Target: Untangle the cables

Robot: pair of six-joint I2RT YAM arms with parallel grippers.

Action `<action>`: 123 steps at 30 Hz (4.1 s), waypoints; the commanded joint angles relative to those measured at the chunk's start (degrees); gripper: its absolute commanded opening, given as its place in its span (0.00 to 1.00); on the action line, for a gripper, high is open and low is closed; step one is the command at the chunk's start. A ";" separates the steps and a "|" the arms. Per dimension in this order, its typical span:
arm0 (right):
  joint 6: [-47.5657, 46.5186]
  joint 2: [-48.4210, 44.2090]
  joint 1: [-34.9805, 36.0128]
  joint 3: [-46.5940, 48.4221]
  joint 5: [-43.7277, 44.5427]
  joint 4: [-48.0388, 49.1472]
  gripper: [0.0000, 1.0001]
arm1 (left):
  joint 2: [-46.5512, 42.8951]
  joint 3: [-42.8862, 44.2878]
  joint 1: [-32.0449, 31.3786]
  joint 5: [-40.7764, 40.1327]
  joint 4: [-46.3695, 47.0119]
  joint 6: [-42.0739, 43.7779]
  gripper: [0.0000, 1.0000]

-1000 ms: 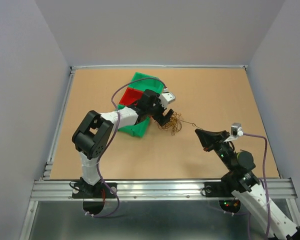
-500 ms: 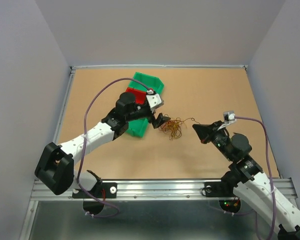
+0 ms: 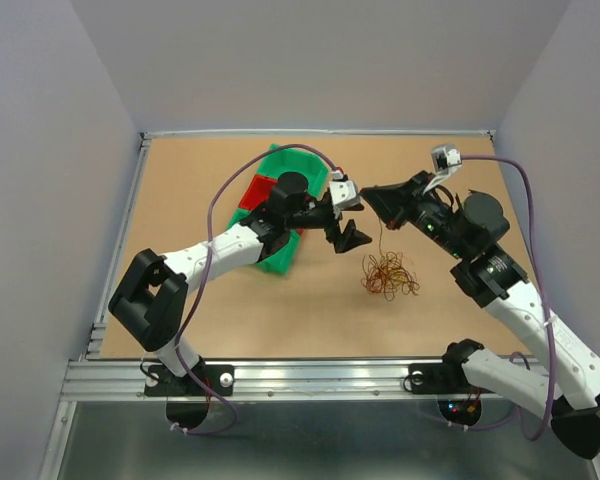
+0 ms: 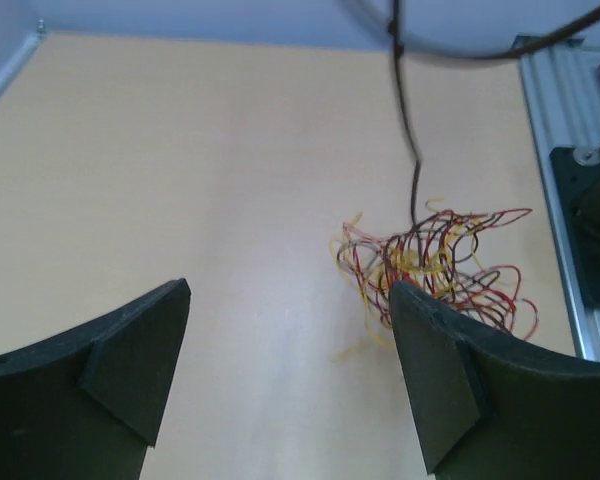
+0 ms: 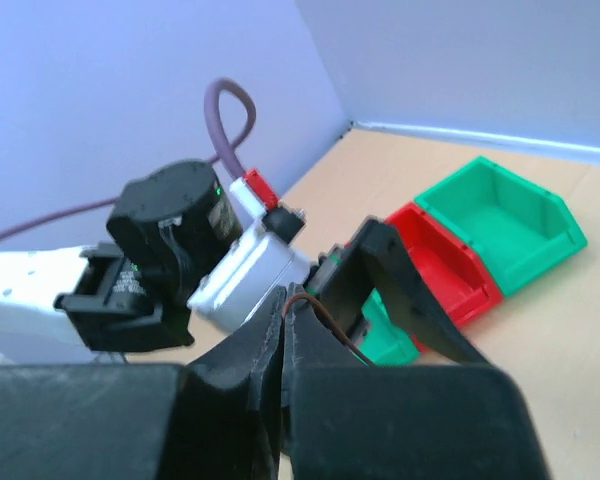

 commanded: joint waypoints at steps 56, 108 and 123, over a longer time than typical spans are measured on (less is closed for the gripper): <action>-13.19 32.27 0.33 76.70 34.52 13.95 0.01 | 19.74 6.55 -0.06 -1.71 5.16 -5.44 0.25; 24.07 23.74 0.42 22.89 5.43 25.02 0.01 | 1.89 -11.03 14.88 10.92 31.08 -15.02 0.99; 27.32 25.23 0.42 22.90 0.33 25.63 0.01 | 6.73 -3.30 9.96 -0.10 22.91 -10.98 0.99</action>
